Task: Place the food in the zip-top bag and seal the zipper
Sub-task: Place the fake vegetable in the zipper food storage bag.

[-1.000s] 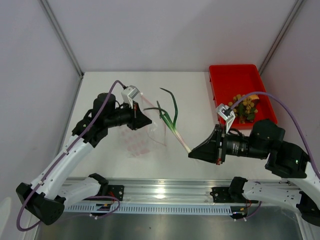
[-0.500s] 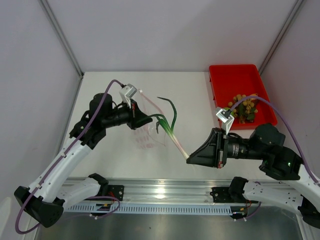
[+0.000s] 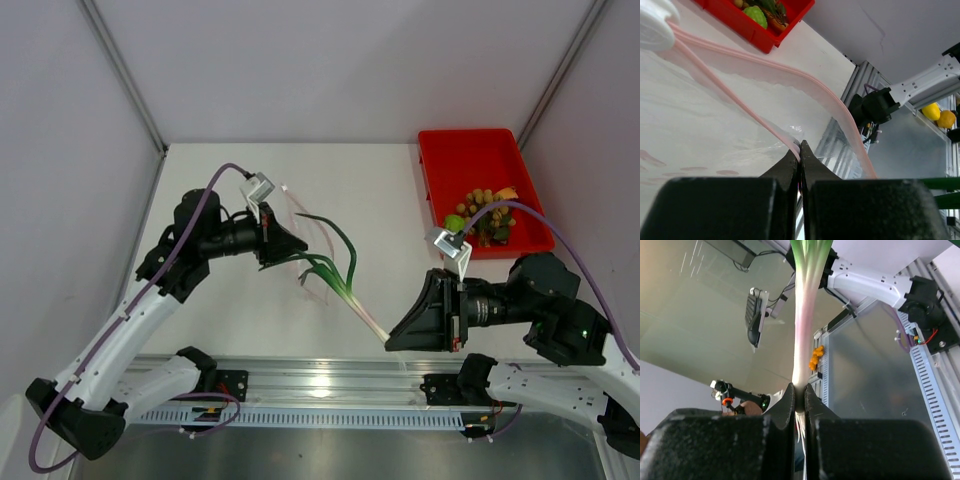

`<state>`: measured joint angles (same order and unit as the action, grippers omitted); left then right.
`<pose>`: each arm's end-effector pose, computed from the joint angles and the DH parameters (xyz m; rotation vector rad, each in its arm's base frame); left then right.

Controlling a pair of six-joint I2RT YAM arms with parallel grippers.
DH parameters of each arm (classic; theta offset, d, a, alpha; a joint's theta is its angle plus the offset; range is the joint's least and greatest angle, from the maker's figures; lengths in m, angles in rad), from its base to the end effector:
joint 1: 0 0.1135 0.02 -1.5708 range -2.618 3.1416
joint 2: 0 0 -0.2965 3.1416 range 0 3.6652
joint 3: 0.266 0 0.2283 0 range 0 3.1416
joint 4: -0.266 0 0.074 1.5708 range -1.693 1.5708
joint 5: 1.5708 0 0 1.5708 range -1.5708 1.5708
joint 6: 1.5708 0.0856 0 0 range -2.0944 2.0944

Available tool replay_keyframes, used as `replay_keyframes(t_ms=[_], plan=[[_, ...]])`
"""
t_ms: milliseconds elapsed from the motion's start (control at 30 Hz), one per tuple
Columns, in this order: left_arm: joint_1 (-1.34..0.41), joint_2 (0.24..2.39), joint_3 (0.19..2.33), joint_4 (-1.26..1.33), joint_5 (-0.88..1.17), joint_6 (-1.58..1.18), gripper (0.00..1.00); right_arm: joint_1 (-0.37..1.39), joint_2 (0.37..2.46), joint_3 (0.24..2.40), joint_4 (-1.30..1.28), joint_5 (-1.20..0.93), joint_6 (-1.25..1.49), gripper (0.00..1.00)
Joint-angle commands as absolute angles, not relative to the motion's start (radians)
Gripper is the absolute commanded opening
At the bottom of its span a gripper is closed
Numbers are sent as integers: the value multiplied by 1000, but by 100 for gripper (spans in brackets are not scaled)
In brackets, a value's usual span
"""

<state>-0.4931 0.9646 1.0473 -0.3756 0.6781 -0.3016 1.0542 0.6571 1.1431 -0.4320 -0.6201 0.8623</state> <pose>0.1510 -0.1421 0.3946 0.6778 1.8453 -1.1651 0.0039 0.1075 0.4583 -0.7809 1.7391 1.8923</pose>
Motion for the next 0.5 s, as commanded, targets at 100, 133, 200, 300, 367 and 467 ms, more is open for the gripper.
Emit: replay_keyframes(t_ms=[100, 133, 200, 300, 367, 467], plan=[[-485, 894, 1009, -334, 772, -250, 1, 1051, 660, 1123, -442, -718, 856, 0], [-485, 890, 999, -336, 787, -249, 1, 1051, 661, 1109, -436, -730, 857, 0], [-485, 887, 994, -341, 795, -242, 1, 1051, 669, 1100, -426, -744, 864, 0], [-485, 881, 992, -353, 804, -232, 1, 1051, 678, 1078, -428, -756, 868, 0], [-485, 874, 997, -365, 804, -224, 1, 1051, 678, 1063, -431, -758, 876, 0], [-485, 870, 997, -373, 808, -221, 0, 1048, 684, 1062, -465, -753, 870, 0]])
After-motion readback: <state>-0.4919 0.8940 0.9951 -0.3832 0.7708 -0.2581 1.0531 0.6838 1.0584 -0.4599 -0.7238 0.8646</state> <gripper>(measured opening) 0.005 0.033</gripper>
